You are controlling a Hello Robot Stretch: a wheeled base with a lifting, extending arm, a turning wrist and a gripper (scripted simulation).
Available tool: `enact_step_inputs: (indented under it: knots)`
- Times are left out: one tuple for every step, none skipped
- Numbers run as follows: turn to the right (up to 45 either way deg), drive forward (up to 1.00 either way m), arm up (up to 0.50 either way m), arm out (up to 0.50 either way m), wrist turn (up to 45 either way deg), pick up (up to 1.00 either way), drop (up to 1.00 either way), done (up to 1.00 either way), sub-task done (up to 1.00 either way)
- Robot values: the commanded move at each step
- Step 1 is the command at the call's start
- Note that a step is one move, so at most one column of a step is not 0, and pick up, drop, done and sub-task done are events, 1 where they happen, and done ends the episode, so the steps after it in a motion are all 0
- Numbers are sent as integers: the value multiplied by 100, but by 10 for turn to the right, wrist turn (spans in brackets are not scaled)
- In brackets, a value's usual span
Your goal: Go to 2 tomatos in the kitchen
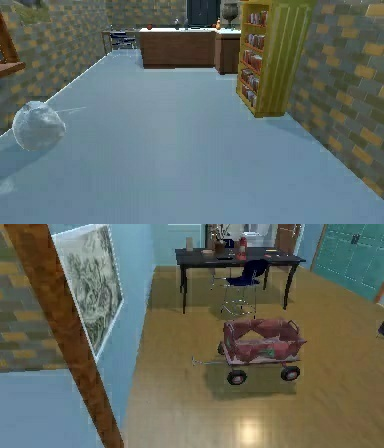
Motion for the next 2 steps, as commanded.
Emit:
enact_step_inputs:
  knots:
    - [0,100,0,0,0,0,0,0,0]
    - [0,100,0,0,0,0,0,0,0]
